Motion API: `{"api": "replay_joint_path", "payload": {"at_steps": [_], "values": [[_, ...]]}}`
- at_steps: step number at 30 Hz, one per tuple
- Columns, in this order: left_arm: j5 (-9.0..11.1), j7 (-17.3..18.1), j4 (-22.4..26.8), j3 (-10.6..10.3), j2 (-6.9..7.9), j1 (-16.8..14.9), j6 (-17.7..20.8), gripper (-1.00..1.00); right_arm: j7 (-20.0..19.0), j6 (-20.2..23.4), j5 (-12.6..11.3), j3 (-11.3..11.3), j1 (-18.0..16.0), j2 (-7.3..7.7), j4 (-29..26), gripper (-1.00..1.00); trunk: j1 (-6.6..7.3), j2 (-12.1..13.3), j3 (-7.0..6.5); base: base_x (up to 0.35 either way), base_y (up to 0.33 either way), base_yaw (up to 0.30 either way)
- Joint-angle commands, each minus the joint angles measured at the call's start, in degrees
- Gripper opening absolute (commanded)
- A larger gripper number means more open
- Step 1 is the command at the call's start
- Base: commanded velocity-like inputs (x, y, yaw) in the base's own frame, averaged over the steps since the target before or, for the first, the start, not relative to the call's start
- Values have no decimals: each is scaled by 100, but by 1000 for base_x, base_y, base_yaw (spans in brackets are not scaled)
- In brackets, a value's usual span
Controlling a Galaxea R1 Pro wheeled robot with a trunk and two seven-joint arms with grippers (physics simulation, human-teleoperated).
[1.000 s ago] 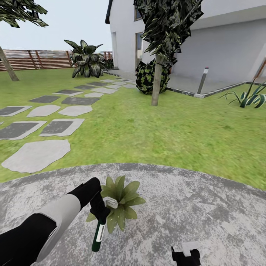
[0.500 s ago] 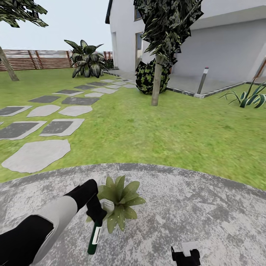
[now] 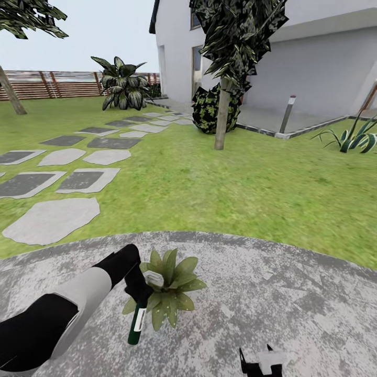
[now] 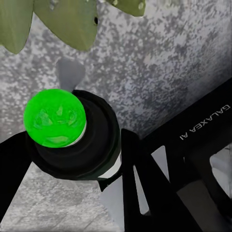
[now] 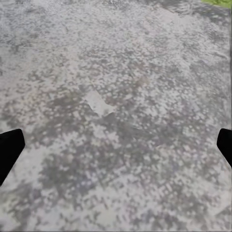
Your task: Pick up the pesticide atomizer in the garden and spray insectifuge to fully cover both potted plants in the garden.
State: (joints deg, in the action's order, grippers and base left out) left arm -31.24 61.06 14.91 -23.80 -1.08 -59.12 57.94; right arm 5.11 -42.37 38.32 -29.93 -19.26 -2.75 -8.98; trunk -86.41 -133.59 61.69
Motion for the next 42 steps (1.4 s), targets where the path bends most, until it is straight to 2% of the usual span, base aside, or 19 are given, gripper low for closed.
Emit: {"api": "replay_joint_path", "payload": {"at_steps": [1, 4, 7, 10, 18, 24, 26, 35, 42], "values": [[-64, 55, 12, 6, -8, -9, 37, -100, 48, -79, 61, -13, 4, -4, 6, 100, 1, -2, 5, 0, 0, 0], [-66, 55, 3, -2, 7, 31, 32, -100, 44, -124, 62, -13, 13, -5, 59, 100, 1, -2, 5, 0, 0, 0], [-66, 55, -11, -17, 34, 69, 20, -100, 43, -118, 62, -9, 27, -4, 559, 100, 1, -2, 5, 0, 0, 0], [-66, 48, -20, -15, 75, 97, 9, -100, 41, -115, 62, -7, 122, -20, 725, 100, 1, -2, 5, 0, 0, 0], [-75, 55, -15, -9, 6, 125, 13, -100, 42, -114, 62, -5, 177, -5, 757, 100, 1, -2, 5, 0, 0, 0], [-75, 55, -15, -10, 0, 134, 12, -100, 43, -114, 62, -4, 177, -5, 757, 100, 1, -2, 5, 0, 0, 0], [-75, 54, -19, -6, 40, 157, 9, -100, 43, -114, 62, -4, 177, -6, 757, 100, 1, -2, 5, 0, 0, 0], [-93, 38, -19, -11, 99, 613, -6, -100, 49, -114, 62, -4, 177, -14, 757, 100, 1, -2, 5, 0, 0, 0], [-93, 25, 105, 42, 59, 655, -19, -100, 60, -123, 53, -5, 177, 2, 749, 100, 1, -2, 5, 0, 0, 0]]}}
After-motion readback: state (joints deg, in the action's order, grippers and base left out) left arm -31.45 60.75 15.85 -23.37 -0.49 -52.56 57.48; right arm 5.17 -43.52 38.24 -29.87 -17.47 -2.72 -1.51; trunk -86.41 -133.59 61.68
